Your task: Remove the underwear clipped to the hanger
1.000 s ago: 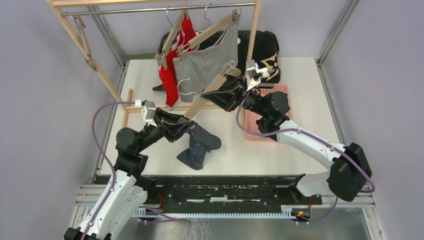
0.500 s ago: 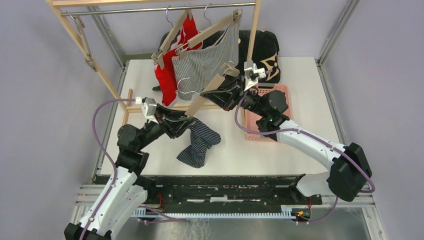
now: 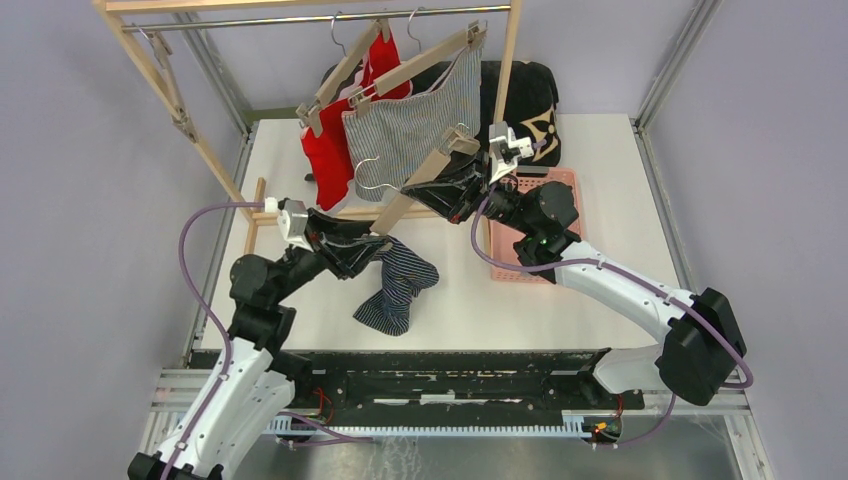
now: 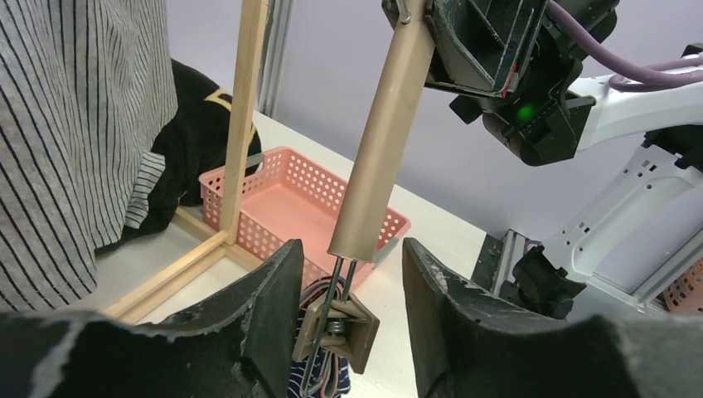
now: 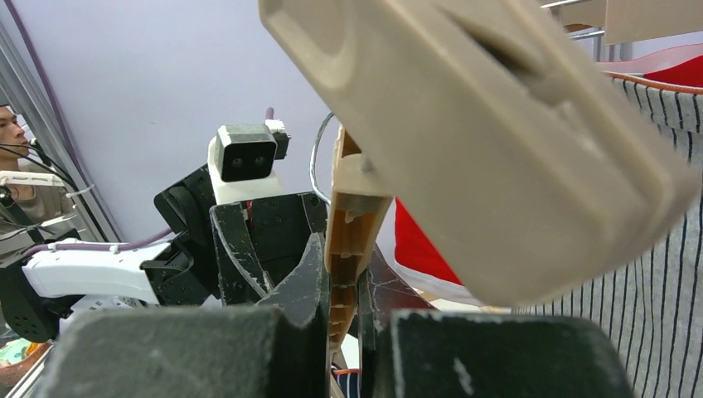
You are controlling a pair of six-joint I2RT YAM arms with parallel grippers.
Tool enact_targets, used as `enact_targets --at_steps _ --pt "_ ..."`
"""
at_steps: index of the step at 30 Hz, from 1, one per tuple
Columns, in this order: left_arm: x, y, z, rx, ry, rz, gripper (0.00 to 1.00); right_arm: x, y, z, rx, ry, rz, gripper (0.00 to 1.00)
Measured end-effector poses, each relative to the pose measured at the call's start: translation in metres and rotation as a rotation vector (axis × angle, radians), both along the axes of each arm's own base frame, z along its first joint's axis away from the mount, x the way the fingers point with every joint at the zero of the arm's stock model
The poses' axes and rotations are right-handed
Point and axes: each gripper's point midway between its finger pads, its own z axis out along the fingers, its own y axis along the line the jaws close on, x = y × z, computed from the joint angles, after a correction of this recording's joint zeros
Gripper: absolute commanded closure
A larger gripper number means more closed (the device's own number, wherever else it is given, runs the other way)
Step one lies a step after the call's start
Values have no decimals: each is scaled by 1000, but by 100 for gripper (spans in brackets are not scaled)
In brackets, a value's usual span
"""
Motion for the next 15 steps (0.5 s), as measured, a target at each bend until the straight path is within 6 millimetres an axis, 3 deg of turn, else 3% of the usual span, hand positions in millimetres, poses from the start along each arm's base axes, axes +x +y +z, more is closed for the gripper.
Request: enact_targets --at_steps 9,15 --pt "-6 0 0 -6 -28 -14 44 1 0 -1 -3 -1 -3 99" --pt "-5 0 -3 -5 -23 -14 54 0 0 -1 -3 2 0 99"
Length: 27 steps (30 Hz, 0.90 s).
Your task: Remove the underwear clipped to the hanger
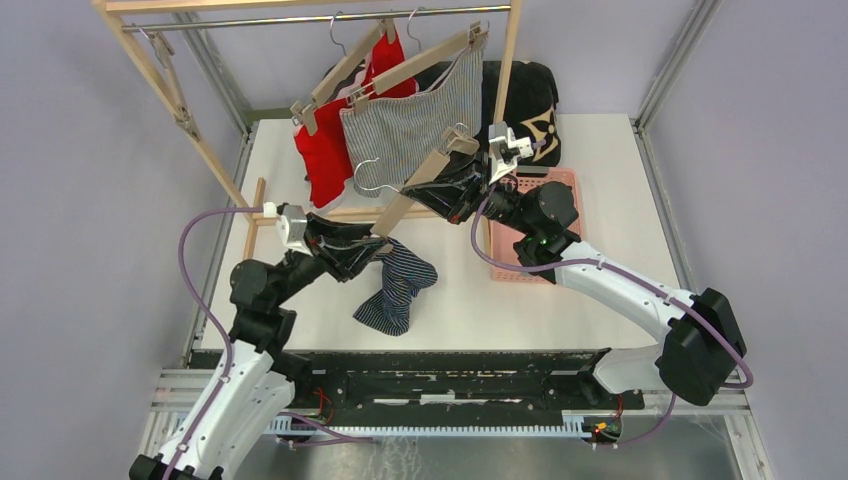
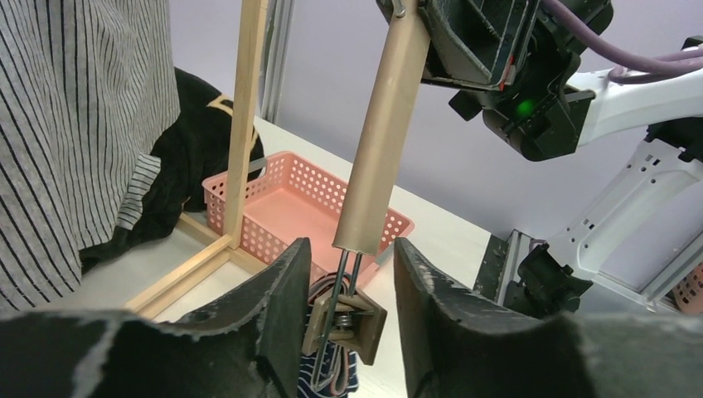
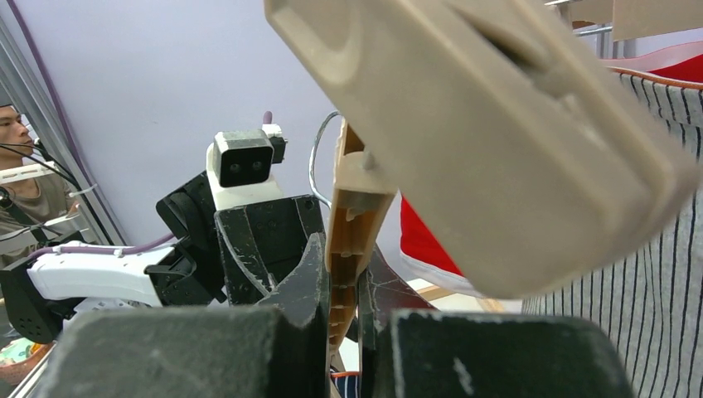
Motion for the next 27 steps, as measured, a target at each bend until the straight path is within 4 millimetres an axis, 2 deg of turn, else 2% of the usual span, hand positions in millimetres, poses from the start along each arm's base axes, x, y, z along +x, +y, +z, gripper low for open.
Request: enact_targets --at_steps 1,3,9,12,14,15,19,20,21,23,24,27 --pt "1 0 -1 1 3 1 53 0 0 0 0 1 0 99" --pt "2 -1 -3 3 9 1 45 0 0 0 0 3 1 99" --pt "3 -2 -8 9 20 -5 44 1 0 0 1 4 -5 99" --pt "3 -2 -10 11 25 -6 57 2 0 0 2 4 -8 99" --pt "3 -2 -10 11 27 -6 85 1 0 0 3 6 -5 99" --pt "3 -1 -11 11 28 -3 96 1 -1 1 5 5 -5 99" --pt "-2 -3 -7 12 7 -27 97 -1 0 1 7 21 10 99" --pt "-3 -3 -7 13 5 -30 88 -1 0 1 8 23 13 99" --pt "-3 -4 -8 15 6 -33 69 -1 0 1 8 23 13 99" --pt "-2 -4 -8 16 9 -33 36 -1 -1 1 7 26 12 99" --pt "-1 -4 -8 18 15 -29 27 0 -1 1 8 26 10 99" --pt "3 -3 -6 16 30 -13 20 0 -1 1 7 13 3 99"
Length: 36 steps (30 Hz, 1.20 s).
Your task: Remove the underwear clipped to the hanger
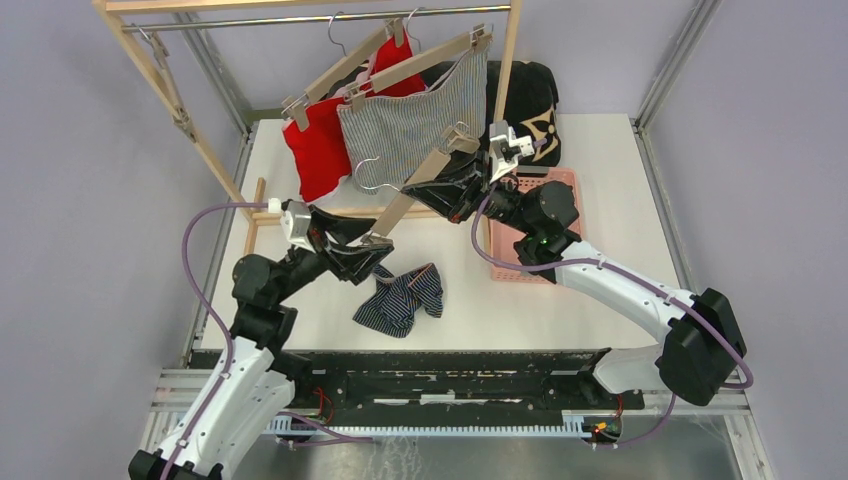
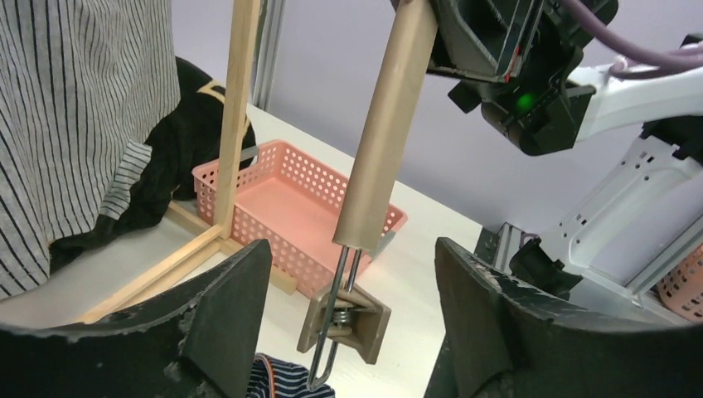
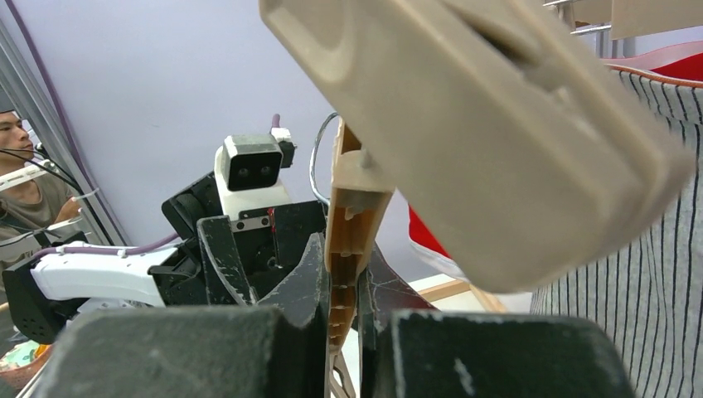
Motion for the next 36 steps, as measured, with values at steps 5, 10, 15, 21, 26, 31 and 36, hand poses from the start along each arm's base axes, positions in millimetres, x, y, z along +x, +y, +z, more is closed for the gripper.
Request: enact_targets --at_steps 5,10,15,21,26,31,36 --pt "0 2 13 -15 -26 15 27 0 0 -1 -3 -2 0 99" --pt "-2 2 33 -26 -66 11 36 0 0 -1 -4 -2 2 99" --pt "3 -1 34 -22 -64 0 38 -2 1 -1 -6 -1 10 99" --pt "7 -6 28 -9 -48 -24 50 -3 1 -1 -3 2 22 99" --pt "5 -8 29 -11 -51 -44 82 -2 4 -4 -4 14 34 99" --pt "-3 -11 31 -4 -72 -91 97 -6 4 -2 3 29 65 99" --pt "-6 -13 31 -6 -69 -111 97 -7 4 -2 3 26 75 72"
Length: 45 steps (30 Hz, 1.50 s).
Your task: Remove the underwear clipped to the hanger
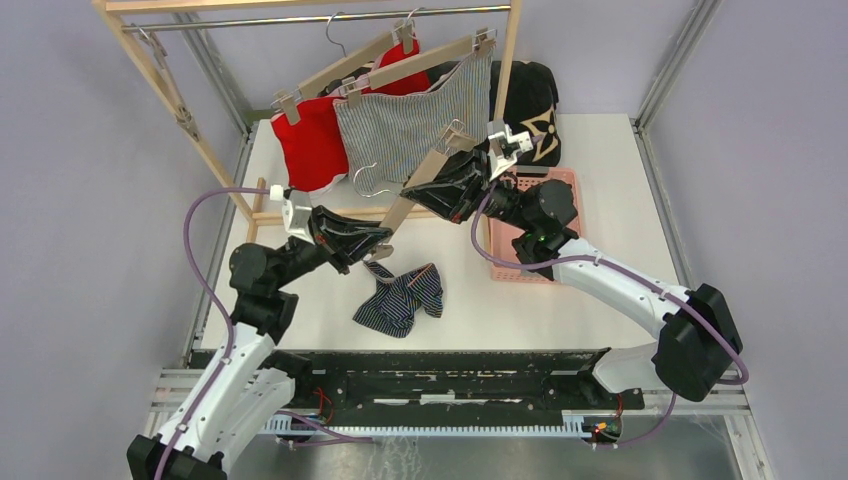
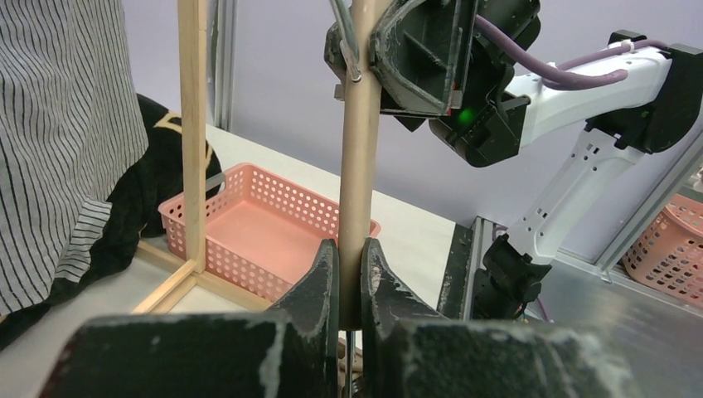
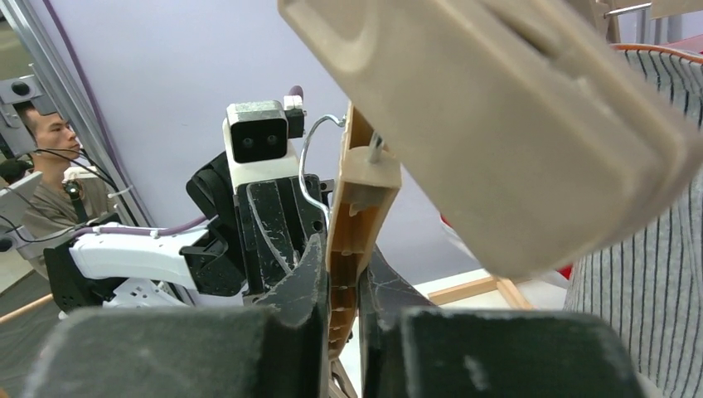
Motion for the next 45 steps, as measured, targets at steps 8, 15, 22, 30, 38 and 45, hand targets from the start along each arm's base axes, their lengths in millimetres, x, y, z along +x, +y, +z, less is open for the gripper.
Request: enact_targets --at_steps 8,15,22,30,38,45 --pt "-13 8 5 -4 37 29 97 7 -1 -16 -63 -17 -62 21" --pt "-37 36 48 29 2 179 97 8 -19 -34 -154 -44 -174 13" --pt "-47 95 74 93 22 517 97 15 -28 -85 -368 -6 -338 14" --pt "-43 164 26 243 206 883 97 0 -23 -221 -784 81 -484 13" --pt "-58 202 28 280 237 1058 97 19 -33 -357 -1133 189 -579 12" --pt "-62 219 27 298 251 1146 97 22 -28 -391 -1157 238 -586 40"
